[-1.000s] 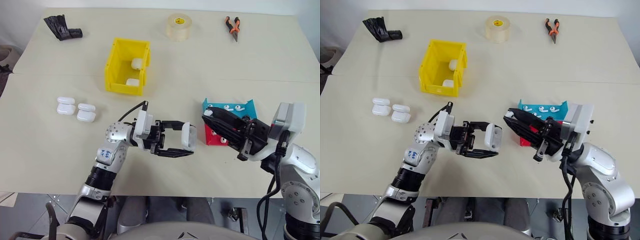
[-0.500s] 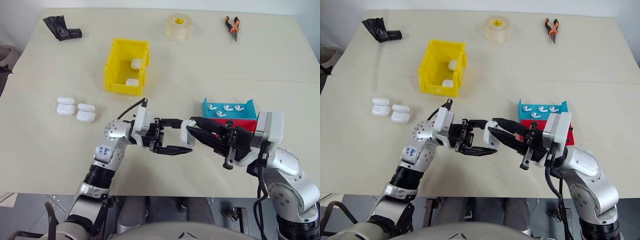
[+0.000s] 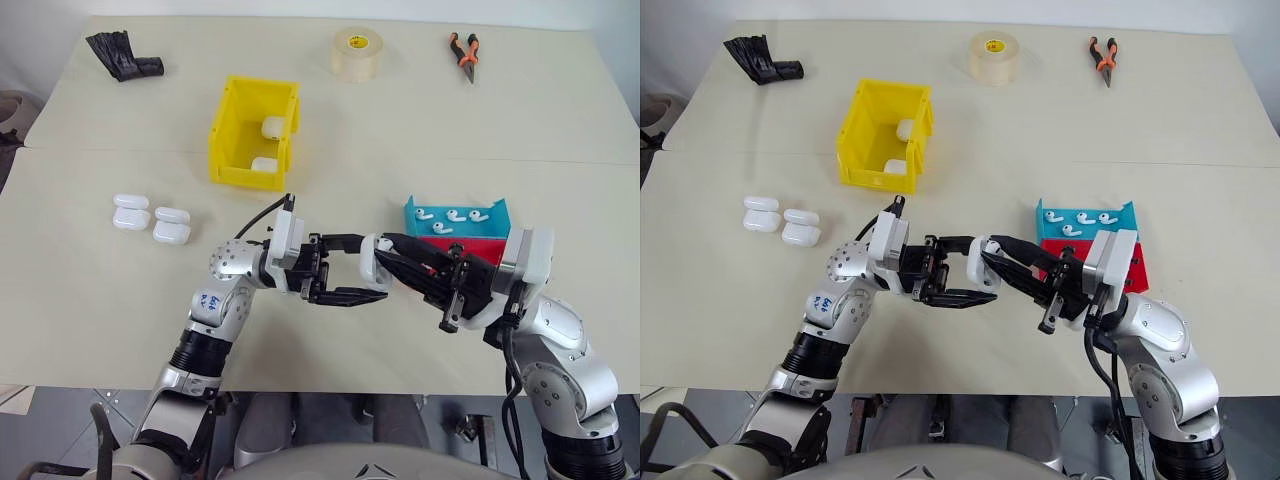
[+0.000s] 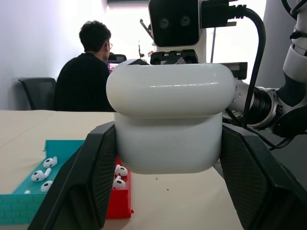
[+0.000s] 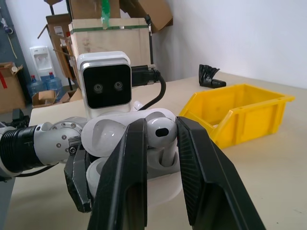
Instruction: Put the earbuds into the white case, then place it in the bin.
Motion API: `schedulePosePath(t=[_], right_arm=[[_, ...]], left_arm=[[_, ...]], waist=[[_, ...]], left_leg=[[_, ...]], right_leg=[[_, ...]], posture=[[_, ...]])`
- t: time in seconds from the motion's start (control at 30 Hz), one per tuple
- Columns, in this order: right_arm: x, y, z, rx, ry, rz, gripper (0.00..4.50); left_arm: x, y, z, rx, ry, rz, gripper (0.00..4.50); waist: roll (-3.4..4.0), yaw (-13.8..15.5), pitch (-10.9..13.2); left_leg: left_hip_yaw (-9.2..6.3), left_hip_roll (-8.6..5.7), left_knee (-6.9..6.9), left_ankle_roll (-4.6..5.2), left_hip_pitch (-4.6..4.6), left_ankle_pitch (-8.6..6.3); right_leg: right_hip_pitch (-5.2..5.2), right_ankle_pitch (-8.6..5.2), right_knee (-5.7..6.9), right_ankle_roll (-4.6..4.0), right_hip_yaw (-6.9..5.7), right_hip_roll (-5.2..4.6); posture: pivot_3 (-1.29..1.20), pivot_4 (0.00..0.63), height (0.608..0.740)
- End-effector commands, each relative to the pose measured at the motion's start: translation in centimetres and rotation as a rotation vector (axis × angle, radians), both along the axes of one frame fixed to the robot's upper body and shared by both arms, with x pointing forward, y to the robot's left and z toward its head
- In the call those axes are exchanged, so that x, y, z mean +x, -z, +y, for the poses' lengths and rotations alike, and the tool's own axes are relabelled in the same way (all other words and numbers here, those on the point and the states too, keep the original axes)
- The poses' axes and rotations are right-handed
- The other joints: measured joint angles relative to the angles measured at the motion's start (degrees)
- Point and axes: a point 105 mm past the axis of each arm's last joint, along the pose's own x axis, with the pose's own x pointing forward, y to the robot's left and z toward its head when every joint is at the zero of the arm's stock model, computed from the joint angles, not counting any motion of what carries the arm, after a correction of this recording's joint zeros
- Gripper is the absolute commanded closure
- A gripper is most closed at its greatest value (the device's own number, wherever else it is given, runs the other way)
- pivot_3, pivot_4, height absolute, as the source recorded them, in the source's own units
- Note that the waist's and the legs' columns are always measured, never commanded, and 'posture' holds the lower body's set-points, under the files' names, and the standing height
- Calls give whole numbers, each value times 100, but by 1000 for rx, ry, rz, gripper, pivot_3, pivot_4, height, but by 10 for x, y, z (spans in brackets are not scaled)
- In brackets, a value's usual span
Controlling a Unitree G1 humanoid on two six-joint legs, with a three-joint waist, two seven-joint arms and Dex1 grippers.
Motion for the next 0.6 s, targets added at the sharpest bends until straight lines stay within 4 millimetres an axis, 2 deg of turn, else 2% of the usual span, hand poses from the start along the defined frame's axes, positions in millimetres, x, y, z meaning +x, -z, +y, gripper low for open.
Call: schedulePosePath(t=[0.03, 0.1, 0.23, 0.4, 0.47, 0.5, 0.6], right_arm=[[3, 11, -3, -10, 14, 69, 3859], [3, 14, -4, -21, 14, 96, 3859], [0, 10, -5, -44, -28, 94, 2616], [-4, -8, -13, -81, -51, 25, 929], [-4, -12, -23, -111, -34, 7, 246], [-4, -14, -30, -130, -16, 1, 49], [-2, -16, -68, -219, 94, 3, 49]], left_arm=[[-7, -18, -5, -67, 28, -72, 1704], [-7, -18, -5, -69, 26, -74, 1704], [-6, -18, -6, -73, 23, -77, 1704], [-5, -18, -7, -76, 21, -78, 1704], [-4, -16, -6, -71, 15, -75, 1704], [-4, -15, -5, -64, 13, -72, 1704], [-3, -5, 0, -32, 0, -55, 1704]], waist=[[0, 0, 0], [0, 1, 0], [0, 3, 0], [0, 3, 0], [0, 9, 0], [0, 14, 0], [0, 33, 0]], left_leg=[[0, 0, 0, 0, 0, 0], [0, 0, 0, 0, 0, 0], [0, 0, 0, 0, 0, 0], [0, 0, 0, 0, 0, 0], [0, 0, 0, 0, -1, 0], [0, -1, 1, 0, -1, 0], [0, -2, 0, 1, -2, -1]], right_leg=[[0, 0, 0, 0, 0, 0], [0, 0, 0, 0, 0, 0], [0, 0, 0, 0, 0, 0], [0, 0, -1, 0, 0, 0], [0, 0, -1, 0, 1, 0], [0, 0, -1, 0, 1, -1], [0, 0, -2, 0, 1, -2]], posture=[[0, 150, 740], [0, 150, 740], [0, 150, 740], [0, 150, 740], [0, 150, 740], [0, 150, 740], [0, 150, 740]])
